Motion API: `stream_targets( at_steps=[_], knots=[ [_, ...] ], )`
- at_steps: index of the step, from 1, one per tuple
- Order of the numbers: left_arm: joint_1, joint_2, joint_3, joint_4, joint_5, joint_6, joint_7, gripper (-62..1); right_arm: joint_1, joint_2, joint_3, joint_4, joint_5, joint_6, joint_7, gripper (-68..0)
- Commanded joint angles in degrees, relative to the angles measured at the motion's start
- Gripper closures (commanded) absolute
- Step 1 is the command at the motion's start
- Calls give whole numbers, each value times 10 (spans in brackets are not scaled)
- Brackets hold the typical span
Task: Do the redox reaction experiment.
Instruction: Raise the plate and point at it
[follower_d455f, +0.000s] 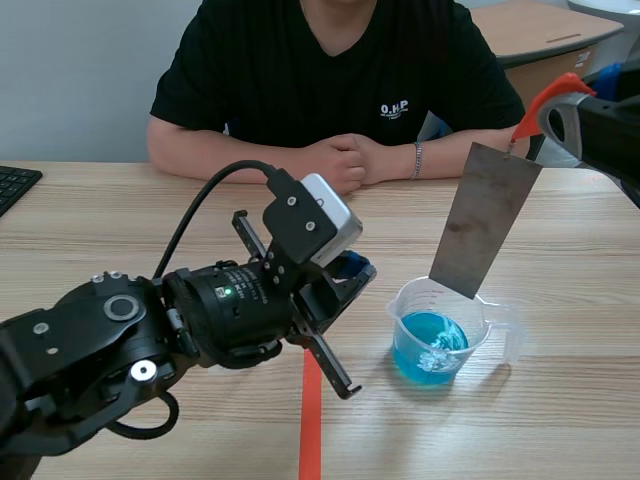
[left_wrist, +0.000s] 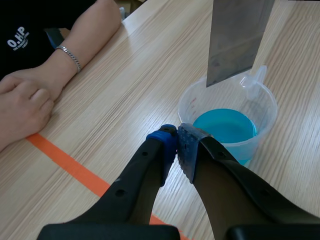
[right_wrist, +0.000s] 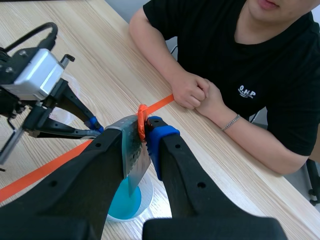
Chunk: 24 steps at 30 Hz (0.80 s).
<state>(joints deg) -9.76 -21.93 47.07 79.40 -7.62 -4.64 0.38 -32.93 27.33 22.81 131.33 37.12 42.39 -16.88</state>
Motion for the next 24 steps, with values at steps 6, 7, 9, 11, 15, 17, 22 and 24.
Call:
stream_targets(
  at_steps=[6, 7, 9, 11, 15, 17, 22, 24],
  knots=[
    [-29, 42, 0, -38, 9, -2, -10, -46, 3, 8, 0, 13, 7, 3, 10, -15],
    [-32, 47, 0, -43, 11, -2, -9, -46, 3, 8, 0, 13, 7, 3, 10, -15],
    [-38, 57, 0, -53, 11, -2, -9, -46, 3, 8, 0, 13, 7, 3, 10, -15],
    [-43, 65, 1, -60, 13, -2, -9, -46, 3, 8, 0, 13, 7, 3, 11, -15],
    [-56, 79, 12, -75, 13, -2, -6, -46, 3, 8, 0, 13, 7, 3, 12, -15],
    [-59, 85, 19, -83, 13, -2, -5, -46, 3, 8, 0, 13, 7, 3, 12, -15],
    [-65, 97, 32, -97, 15, -2, -5, -46, 3, 8, 0, 13, 7, 3, 12, -15],
    [-66, 99, 32, -97, 15, -2, -5, -46, 3, 8, 0, 13, 7, 3, 12, -15]
  ],
)
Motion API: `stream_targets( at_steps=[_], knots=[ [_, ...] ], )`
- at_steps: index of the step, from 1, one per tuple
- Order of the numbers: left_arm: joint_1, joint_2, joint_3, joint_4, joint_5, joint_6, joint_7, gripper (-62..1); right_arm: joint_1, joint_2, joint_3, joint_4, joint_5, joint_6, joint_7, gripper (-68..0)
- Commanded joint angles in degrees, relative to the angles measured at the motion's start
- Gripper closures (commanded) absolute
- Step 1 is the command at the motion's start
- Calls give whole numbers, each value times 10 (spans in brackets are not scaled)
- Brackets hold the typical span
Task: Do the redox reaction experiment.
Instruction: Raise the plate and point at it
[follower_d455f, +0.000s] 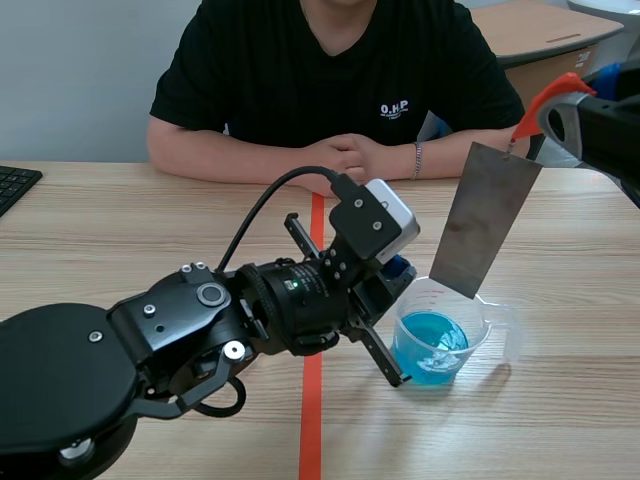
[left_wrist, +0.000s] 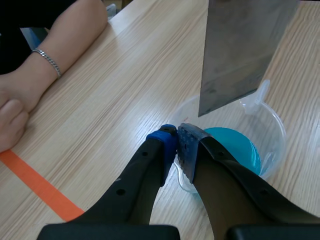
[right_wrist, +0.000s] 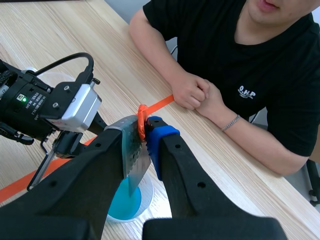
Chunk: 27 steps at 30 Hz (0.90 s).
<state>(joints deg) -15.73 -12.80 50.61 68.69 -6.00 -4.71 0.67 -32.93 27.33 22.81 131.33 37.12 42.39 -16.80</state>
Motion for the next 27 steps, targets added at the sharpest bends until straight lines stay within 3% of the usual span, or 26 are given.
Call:
stream_targets(
  at_steps=[1, 27],
  knots=[
    [-7, 8, -4, 10, -1, -1, -8, -46, 3, 8, 0, 13, 7, 3, 11, -15],
    [-14, 12, -4, 6, -1, 7, -8, -46, 3, 8, 0, 13, 7, 3, 11, -15]
  ],
)
